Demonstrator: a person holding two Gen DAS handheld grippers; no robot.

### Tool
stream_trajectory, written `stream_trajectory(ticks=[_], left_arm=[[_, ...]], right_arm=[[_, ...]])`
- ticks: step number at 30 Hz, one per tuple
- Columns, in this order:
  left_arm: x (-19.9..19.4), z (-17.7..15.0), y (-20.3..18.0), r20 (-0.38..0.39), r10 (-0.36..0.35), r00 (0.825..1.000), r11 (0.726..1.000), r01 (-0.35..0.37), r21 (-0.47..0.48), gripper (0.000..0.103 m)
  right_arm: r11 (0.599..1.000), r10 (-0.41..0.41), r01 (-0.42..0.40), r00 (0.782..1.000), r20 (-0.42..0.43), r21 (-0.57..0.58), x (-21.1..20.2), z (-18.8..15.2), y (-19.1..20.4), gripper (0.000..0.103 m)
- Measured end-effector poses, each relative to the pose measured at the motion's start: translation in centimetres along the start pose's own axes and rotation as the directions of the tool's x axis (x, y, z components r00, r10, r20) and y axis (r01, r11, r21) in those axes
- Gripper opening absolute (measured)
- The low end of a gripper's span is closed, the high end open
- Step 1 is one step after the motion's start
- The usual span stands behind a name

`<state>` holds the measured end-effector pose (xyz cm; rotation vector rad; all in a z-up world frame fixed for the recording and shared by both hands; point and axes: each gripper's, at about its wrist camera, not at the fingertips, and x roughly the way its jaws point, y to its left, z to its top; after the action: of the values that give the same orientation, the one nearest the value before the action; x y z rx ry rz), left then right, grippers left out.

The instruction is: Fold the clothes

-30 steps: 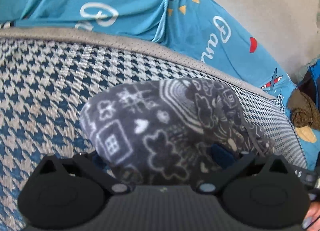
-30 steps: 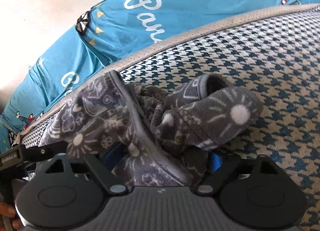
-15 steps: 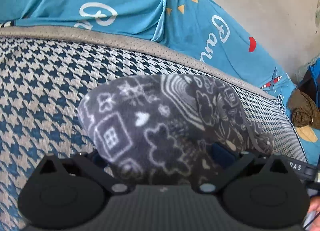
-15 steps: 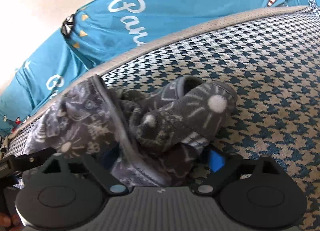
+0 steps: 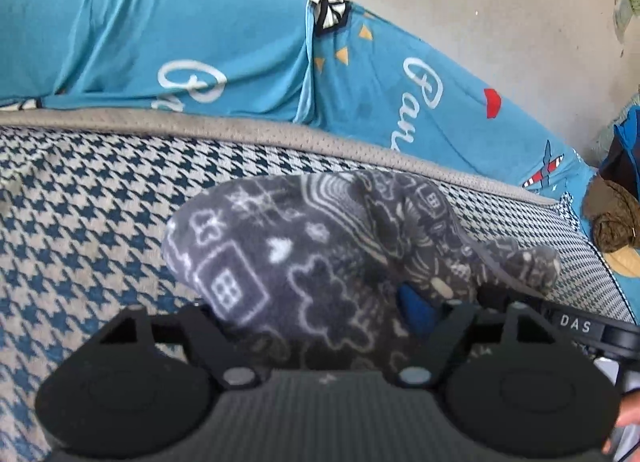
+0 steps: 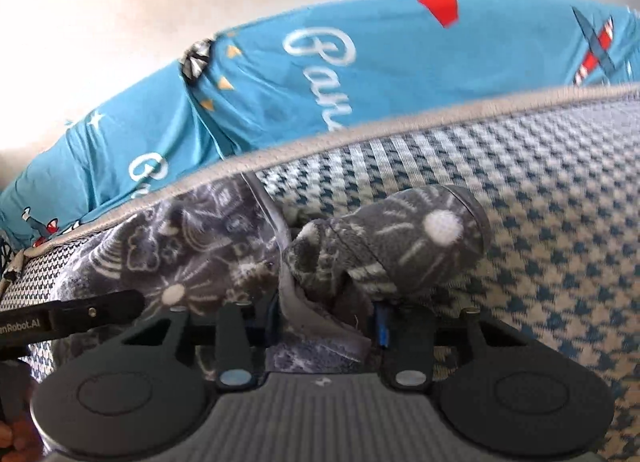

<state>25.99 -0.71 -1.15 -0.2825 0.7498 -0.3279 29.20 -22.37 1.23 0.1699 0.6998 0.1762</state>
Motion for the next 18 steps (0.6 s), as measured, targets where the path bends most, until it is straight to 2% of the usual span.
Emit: stream_trajectory(ticks=[4,10,18], left_arm=[[-2.2,-0.3,-0.7,0.053,0.043,0.998,0.998,-0.046,0.05,0.074],[-6.2,-1.7,0.6,0.092,0.075,0.993,0.996,-0.08,0.048,0.074],[-11.3,-5.6,2.0,0.153,0.127,0.98,0.987,-0.14,0.076,0.074]], right_arm=[[0.998,0.023,-0.019,0.997,0.071,-0.053,-1.5,0.3,1.9,0.041],[0.993,0.068,-0.055,0.989,0.133,-0.102,-3.8,-0.4,4.5,0.041],[0.99,0.084,-0.059,0.977,0.196,-0.128,-7.7,-4.7,6.6,0.041]])
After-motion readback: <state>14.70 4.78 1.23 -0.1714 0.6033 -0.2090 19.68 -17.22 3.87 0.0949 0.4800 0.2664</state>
